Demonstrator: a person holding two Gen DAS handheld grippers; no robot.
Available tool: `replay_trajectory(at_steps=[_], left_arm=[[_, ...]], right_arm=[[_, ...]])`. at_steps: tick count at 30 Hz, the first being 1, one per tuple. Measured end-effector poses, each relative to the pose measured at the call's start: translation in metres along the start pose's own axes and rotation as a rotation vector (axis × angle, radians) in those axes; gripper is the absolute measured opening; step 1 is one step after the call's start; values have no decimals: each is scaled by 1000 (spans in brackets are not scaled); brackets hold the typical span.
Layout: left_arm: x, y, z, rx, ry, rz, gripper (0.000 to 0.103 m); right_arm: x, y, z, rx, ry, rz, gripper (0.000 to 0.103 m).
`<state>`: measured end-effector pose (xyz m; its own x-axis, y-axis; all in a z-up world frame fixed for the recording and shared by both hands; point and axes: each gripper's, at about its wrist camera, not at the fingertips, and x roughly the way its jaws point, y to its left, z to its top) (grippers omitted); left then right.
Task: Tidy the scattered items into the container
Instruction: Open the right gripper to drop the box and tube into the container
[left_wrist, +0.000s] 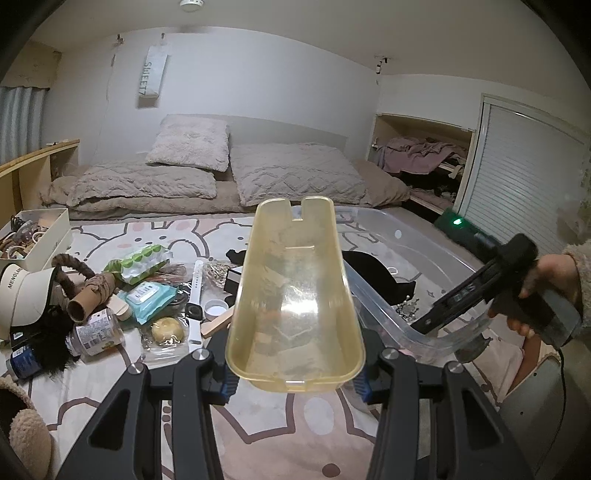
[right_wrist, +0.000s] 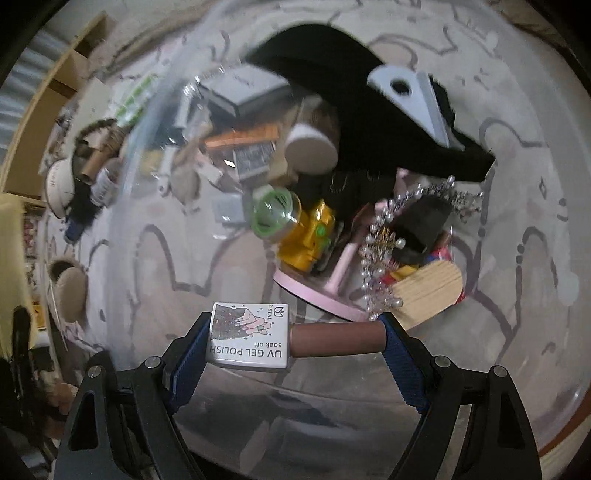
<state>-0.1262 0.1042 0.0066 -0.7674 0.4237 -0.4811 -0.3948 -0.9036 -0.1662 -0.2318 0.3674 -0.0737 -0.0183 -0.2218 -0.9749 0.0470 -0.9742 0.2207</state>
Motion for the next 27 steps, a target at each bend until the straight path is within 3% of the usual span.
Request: replay_trajectory(at_steps=[6,13,20,27], left_arm=[[4,0,-2,6,12,6,48],[6,-7,2,20,17,-4,48],[10,-23,13,41,25,-53,48],[26,-41,34,38,44,-98,48]], right_arm=[[14,4,0,-17,125,-22,87],[12,-1,-3,4,129,-76,103],[0,-4,-5,-16,61,-45,103],[-26,-1,-17,-111,-69,-15,103]])
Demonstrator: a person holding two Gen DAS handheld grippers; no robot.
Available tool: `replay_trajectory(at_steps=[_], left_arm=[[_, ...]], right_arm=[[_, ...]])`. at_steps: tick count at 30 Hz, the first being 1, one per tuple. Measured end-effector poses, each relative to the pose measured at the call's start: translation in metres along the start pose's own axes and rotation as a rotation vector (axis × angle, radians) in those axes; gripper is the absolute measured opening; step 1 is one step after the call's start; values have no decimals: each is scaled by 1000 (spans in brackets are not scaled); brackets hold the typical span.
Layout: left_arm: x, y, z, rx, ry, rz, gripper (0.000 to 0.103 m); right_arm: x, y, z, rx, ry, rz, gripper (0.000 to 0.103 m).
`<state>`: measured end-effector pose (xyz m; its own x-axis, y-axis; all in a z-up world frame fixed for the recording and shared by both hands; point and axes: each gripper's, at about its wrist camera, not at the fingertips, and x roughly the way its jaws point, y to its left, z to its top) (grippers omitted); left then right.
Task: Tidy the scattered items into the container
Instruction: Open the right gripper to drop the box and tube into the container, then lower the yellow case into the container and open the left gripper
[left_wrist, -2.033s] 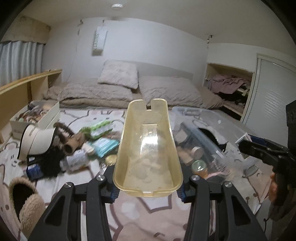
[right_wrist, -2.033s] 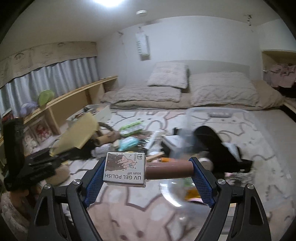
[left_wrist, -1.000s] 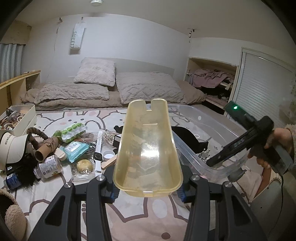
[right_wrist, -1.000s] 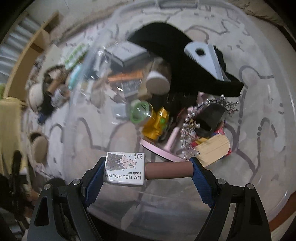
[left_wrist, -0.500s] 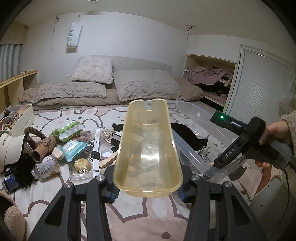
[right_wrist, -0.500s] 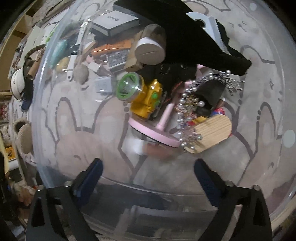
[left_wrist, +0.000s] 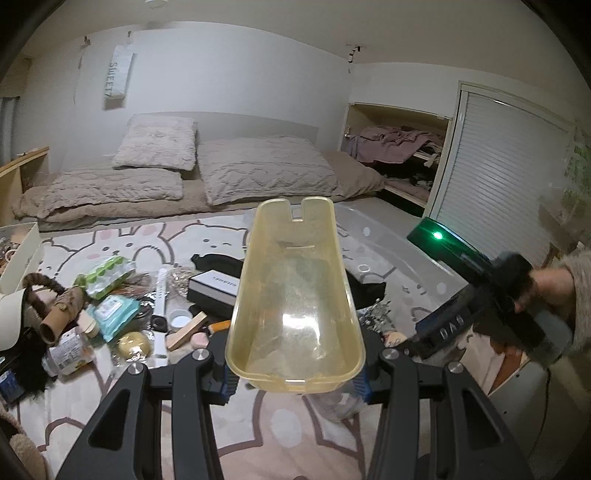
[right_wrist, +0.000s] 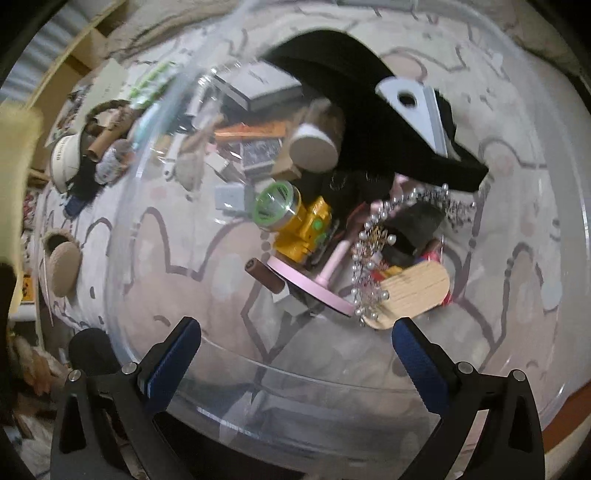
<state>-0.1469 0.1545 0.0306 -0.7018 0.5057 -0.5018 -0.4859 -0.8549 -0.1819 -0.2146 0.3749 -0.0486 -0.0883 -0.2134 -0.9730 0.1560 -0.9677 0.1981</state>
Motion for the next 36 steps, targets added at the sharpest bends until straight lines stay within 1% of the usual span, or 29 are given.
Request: replay_trajectory(at_steps=[4,6,9,14,17,19,21,23,26,31,33,36], left_arm=[[15,-12,18,-8,16,-13,48],[26,-19,28,-4,37,2,48],[45,-30,37,28,80,30,48],[82,-50,42,104,215,14,48],[101,-59,43,131,294,7,48],[115,-65,42,149,350,3,48],[125,-73,39,168,399,-7,48],[134,-80,40,169,429,-23,48],[151,-85,52,111,459,-48,48],[187,-82,84,-50,513,-94,48],[204,-84,92,-87,530,-85,48],[225,-86,97,-135,560,-70,48]], right_arm=[[-11,-4,-6,-23,-66,21,103],[-17,-8,-8,-28,-106,25,103],[-30,-18,-12,-28,-161,36,103],[-43,-35,-18,-19,-245,29,103],[-49,-48,-21,-15,-299,-13,103],[-51,-56,-22,-6,-323,-22,103],[-54,-64,-23,7,-341,-11,103],[-57,-70,-25,16,-364,3,103],[-58,-74,-26,5,-389,17,103],[-58,-72,-30,-41,-424,7,103],[-56,-70,-33,-84,-429,-4,103],[-53,-69,-36,-138,-428,11,103]])
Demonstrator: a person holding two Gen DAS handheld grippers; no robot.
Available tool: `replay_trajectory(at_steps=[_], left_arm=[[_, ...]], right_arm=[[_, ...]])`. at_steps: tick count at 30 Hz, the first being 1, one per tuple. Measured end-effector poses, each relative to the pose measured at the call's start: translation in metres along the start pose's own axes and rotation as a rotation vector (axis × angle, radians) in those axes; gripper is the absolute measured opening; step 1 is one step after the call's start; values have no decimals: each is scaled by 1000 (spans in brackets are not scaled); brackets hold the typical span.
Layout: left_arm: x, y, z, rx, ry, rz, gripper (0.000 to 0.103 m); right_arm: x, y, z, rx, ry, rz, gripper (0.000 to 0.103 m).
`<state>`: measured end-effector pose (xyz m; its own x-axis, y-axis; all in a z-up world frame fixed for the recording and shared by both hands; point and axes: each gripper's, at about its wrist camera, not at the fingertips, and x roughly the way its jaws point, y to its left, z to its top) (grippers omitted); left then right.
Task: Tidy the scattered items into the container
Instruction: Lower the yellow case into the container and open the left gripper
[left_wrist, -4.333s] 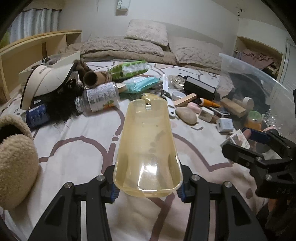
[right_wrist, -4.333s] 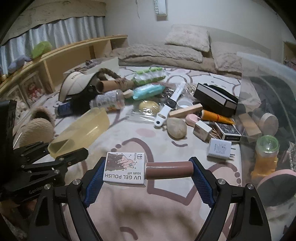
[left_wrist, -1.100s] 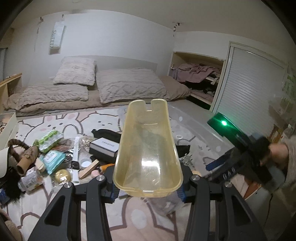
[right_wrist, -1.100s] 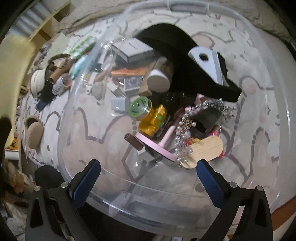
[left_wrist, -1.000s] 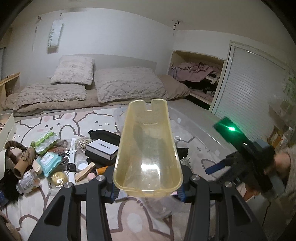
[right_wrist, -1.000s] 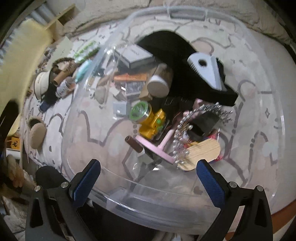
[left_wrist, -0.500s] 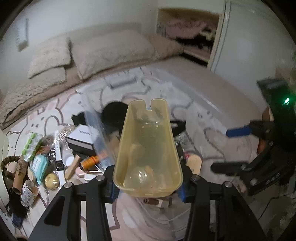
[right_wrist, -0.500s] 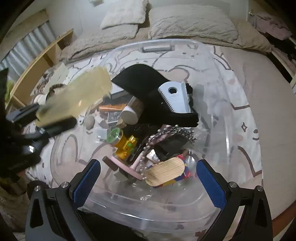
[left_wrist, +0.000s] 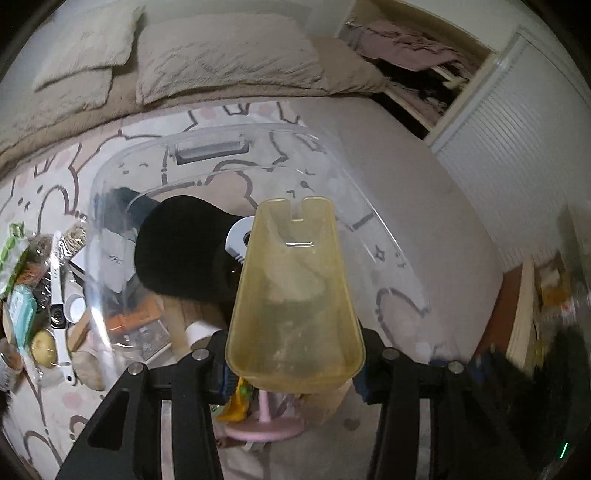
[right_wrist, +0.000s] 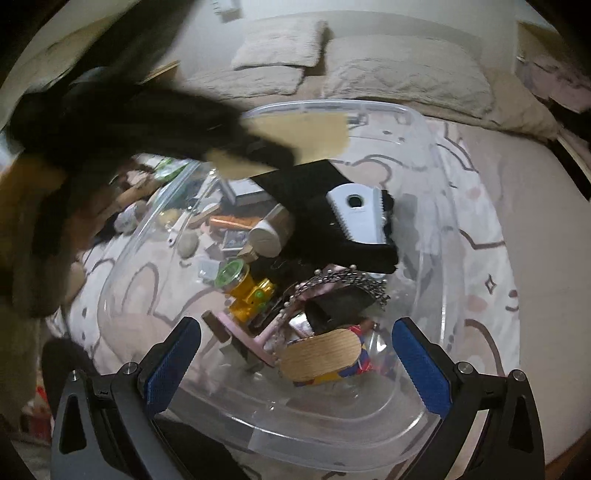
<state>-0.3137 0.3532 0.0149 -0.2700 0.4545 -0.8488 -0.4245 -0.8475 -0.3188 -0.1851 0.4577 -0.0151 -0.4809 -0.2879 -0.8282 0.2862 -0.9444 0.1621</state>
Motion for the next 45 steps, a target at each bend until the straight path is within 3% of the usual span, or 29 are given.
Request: replay_trajectory(at_steps=[11,12,13,14,20,29,40,45], left_arm=[[60,-3,34,-163,104,-6,51],[64,-3,35,-174,106,-30,61],[67,-4,35,-188,102,-48,96],[70,-4,34,-203,98,-54,103],[68,3,30,-211,116,-28,103],[36,12,24,-165,78,-14,103],[-2,21,-4,-75,-7,21,103],[-21,26,-16,-65,-60,13,103]], right_arm=[[3,3,-10,-104,-69,-1,103],[2,3,-11,-114,-76,-2,103],[2,3,-13,-125,-85,-2,103],[2,3,-14,-132,-90,-1,103],[-1,1,-14,-131,-95,20,103],[-2,3,-16,-107,-107,-1,103],[1,5,-20,-102,-146,-39,103],[-5,1,-19,-42,-165,-9,103]])
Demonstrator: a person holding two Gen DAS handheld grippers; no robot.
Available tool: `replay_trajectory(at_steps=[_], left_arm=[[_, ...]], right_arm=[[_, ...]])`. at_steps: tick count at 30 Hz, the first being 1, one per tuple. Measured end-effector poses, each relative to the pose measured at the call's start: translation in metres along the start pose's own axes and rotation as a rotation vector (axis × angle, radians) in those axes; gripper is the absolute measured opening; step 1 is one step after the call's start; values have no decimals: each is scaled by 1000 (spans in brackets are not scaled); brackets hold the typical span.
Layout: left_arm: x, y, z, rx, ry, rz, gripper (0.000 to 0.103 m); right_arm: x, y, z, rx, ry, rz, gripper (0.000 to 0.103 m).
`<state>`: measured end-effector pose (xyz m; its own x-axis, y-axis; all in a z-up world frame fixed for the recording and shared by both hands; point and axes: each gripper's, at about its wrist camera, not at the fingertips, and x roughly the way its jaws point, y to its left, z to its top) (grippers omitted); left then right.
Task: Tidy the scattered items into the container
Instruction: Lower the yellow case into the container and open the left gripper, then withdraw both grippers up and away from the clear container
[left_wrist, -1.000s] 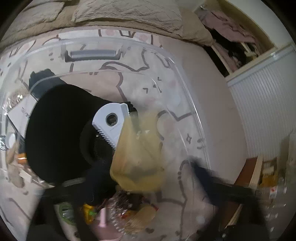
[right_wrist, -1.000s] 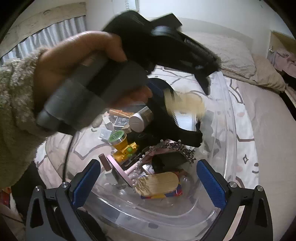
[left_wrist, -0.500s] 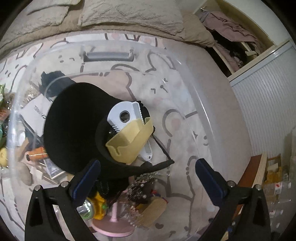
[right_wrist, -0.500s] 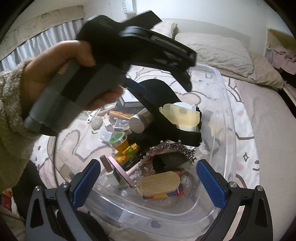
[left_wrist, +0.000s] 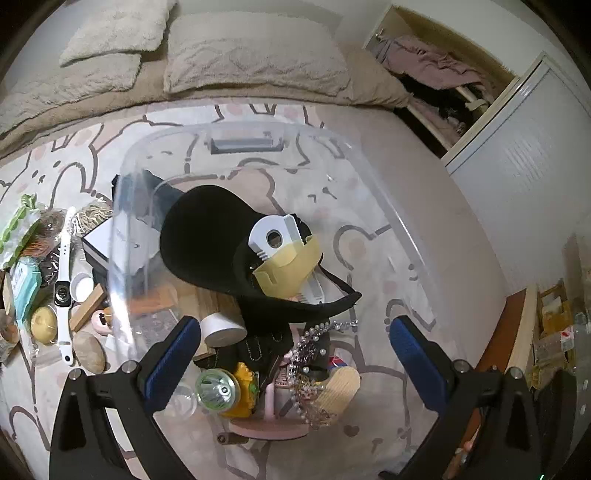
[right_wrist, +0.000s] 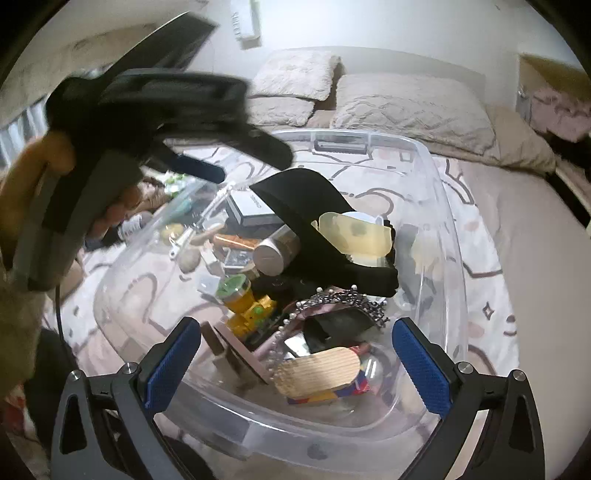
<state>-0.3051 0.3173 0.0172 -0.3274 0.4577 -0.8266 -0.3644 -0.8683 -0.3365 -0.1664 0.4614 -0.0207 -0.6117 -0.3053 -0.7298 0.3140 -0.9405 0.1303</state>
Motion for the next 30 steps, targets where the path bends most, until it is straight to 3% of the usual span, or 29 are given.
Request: replay_trajectory(at_steps=[12,20,30], left_arm=[[-50,-6,-31,96,-131,2,103],[-84,-7,-57,159,-236,14,103],[-126,0,-97,229,-369,84,103]], right_arm=[[-40,10,9,29,-172,-97,103],[-61,26,12,41,-238,-147,103],[-77,53,4,34,-297,-178,103]])
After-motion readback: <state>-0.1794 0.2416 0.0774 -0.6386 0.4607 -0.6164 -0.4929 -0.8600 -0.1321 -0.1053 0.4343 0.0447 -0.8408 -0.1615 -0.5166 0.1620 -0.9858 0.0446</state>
